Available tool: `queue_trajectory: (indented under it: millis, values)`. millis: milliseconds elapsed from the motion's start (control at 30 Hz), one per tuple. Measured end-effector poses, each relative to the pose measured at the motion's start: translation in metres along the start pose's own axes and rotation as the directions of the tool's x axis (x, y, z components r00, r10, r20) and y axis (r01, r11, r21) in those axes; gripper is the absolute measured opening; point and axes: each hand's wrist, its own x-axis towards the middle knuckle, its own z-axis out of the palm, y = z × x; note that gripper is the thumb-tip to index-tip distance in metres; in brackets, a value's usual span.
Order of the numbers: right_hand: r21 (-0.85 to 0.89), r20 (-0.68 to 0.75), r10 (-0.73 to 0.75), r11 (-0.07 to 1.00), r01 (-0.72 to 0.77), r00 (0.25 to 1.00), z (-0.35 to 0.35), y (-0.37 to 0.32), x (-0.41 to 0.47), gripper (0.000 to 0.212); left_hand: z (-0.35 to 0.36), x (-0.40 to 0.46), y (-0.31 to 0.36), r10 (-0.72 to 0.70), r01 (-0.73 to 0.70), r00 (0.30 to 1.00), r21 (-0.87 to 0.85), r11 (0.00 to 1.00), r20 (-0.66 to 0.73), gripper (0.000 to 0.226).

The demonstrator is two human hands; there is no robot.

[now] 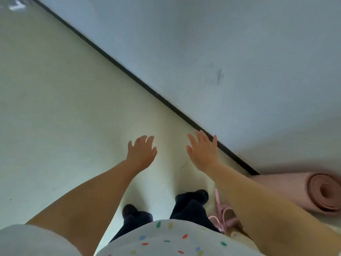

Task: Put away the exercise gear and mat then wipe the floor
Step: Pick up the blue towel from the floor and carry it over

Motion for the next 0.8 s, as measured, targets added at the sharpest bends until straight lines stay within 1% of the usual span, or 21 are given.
queue_trajectory:
  millis: [100, 200, 267, 367, 500, 600, 700, 800]
  values:
    - [-0.032, 0.035, -0.090, 0.995, 0.091, 0.995, 0.009, -0.091, 0.016, 0.050, 0.002, -0.034, -0.095, -0.108, 0.107, 0.994, -0.055, 0.993, -0.017, 0.049]
    - [-0.016, 0.080, -0.163, 0.986, 0.165, 0.983, 0.021, -0.192, 0.017, 0.051, 0.001, -0.078, -0.190, -0.223, 0.219, 0.974, -0.086, 0.972, -0.041, 0.049]
    - [-0.025, 0.108, -0.265, 0.963, 0.269, 0.958, 0.027, -0.260, 0.012, 0.053, 0.002, -0.110, -0.249, -0.326, 0.318, 0.944, -0.118, 0.941, -0.051, 0.050]
    - [-0.071, 0.117, -0.420, 0.900, 0.429, 0.900, 0.030, -0.344, 0.009, 0.053, 0.003, -0.148, -0.315, -0.447, 0.433, 0.892, -0.163, 0.887, -0.065, 0.052]
    - [-0.136, 0.114, -0.531, 0.829, 0.543, 0.840, 0.026, -0.413, 0.023, 0.053, 0.002, -0.175, -0.361, -0.570, 0.531, 0.816, -0.265, 0.805, -0.098, 0.055]
    - [-0.204, 0.147, -0.581, 0.774, 0.600, 0.800, 0.026, -0.452, 0.038, 0.053, 0.009, -0.189, -0.386, -0.644, 0.599, 0.761, -0.297, 0.743, -0.075, 0.058]
    - [-0.251, 0.197, -0.605, 0.730, 0.636, 0.772, 0.026, -0.485, 0.060, 0.053, 0.010, -0.187, -0.417, -0.688, 0.645, 0.725, -0.318, 0.695, -0.034, 0.060]
    - [-0.262, 0.204, -0.610, 0.720, 0.643, 0.766, 0.025, -0.519, 0.093, 0.054, 0.001, -0.170, -0.458, -0.711, 0.667, 0.703, -0.327, 0.669, -0.022, 0.060]
